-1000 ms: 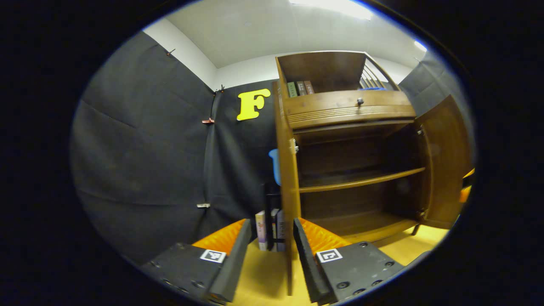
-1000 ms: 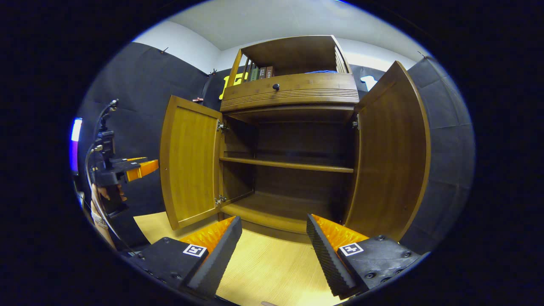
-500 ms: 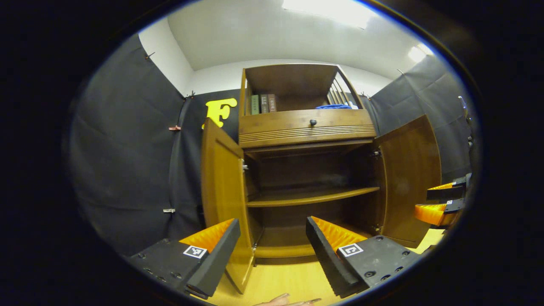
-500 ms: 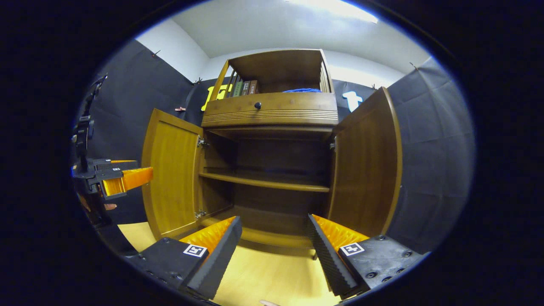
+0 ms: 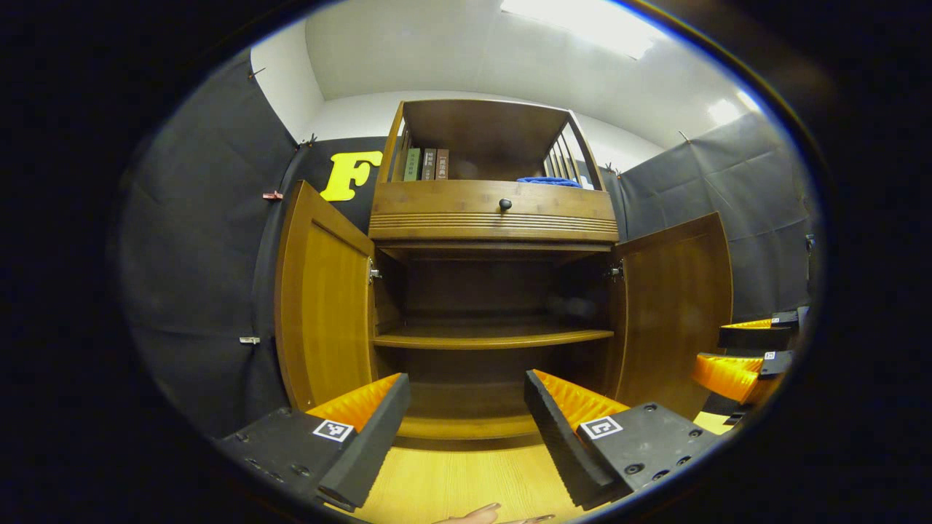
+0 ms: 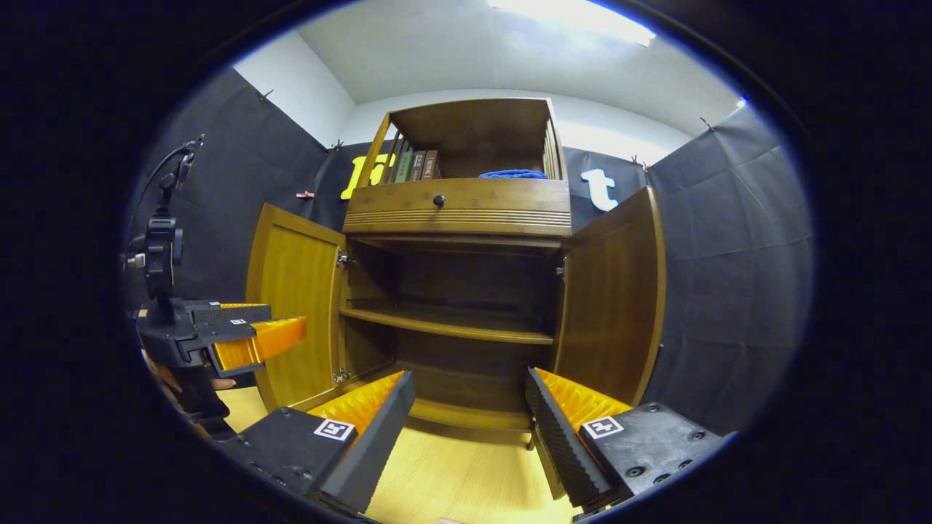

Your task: Open the right door of the double-door shoe cabinet with the right hand, and open the left door with the left hand.

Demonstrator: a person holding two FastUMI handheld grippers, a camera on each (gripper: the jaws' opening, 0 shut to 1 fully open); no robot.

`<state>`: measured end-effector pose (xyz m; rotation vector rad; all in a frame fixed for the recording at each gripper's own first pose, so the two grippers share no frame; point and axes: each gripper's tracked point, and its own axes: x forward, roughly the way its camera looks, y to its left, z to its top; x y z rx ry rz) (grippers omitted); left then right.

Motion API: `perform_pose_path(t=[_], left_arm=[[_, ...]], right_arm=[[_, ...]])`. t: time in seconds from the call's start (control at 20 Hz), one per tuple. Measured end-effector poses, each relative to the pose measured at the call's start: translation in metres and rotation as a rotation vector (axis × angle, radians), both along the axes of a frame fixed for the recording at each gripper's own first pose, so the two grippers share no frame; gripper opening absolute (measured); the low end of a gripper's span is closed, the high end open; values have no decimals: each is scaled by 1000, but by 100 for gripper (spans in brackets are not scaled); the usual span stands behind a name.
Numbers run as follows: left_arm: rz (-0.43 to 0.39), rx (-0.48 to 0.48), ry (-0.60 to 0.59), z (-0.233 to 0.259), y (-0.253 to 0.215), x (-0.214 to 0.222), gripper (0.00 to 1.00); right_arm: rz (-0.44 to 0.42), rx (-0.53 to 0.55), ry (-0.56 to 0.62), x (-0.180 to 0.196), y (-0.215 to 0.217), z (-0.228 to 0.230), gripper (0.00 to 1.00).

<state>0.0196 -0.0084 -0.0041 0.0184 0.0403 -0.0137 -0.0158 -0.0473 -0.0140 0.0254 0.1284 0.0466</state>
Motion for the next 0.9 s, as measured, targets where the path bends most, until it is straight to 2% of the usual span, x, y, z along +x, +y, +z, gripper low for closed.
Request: perform_pose_path(t=[0.15,0.3,0.5,0.9], left_arm=[[-36,-3,-4,0,-13,-1,97],[-55,1,3,-2,-20,-2,97],[-54,10,13,-6,-21,-3,96],[-47,17,2,-5,-19,-5,96]], right_arm=[[-5,15,0,0,0,3,95],[-4,9,1,0,-2,2,99],[10,11,12,-4,0,-1,96],[18,18,11,-5,2,1,96]])
